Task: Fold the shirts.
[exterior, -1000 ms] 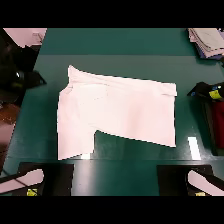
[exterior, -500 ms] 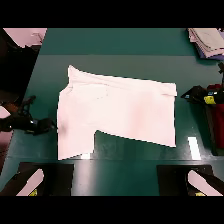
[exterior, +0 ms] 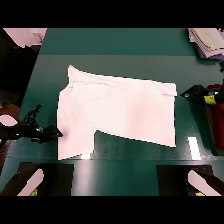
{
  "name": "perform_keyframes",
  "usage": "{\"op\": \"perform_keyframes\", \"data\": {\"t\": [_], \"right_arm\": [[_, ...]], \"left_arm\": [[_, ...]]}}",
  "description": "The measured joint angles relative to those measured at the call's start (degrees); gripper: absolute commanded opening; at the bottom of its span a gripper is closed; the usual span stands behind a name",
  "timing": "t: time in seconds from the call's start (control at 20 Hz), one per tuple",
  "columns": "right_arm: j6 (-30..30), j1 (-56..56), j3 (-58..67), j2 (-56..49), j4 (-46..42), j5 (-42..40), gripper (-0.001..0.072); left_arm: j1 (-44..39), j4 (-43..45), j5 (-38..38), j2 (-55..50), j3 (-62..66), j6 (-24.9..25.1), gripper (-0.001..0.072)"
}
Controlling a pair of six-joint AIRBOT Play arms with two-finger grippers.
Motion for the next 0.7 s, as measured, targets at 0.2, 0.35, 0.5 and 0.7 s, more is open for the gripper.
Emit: {"op": "perform_keyframes", "data": {"t": [0.2,0.35,0.5,0.7], "right_arm": [[-0.02,-0.02,0.0,0.48,-0.02,0.07,0.0442],[-0.04,-0.11,0.0,0.59,-0.5,1.18,0.0442],[-0.02,-1.7,-0.81,0.61,-4.79,6.29,0.0442],[2.64,-5.38,-8.26,1.64,-13.16,13.9,0.0442]], "left_arm": [[0.04,-0.59,0.57,-1.14,-0.11,-0.39,0.042],[0.0,-1.68,2.27,-3.1,-0.42,1.01,0.0026],[-0.04,-4.2,2.29,-3.65,1.11,2.82,0.0025],[-0.04,-6.32,-0.13,-3.87,6.03,3.8,0.0025]]}}
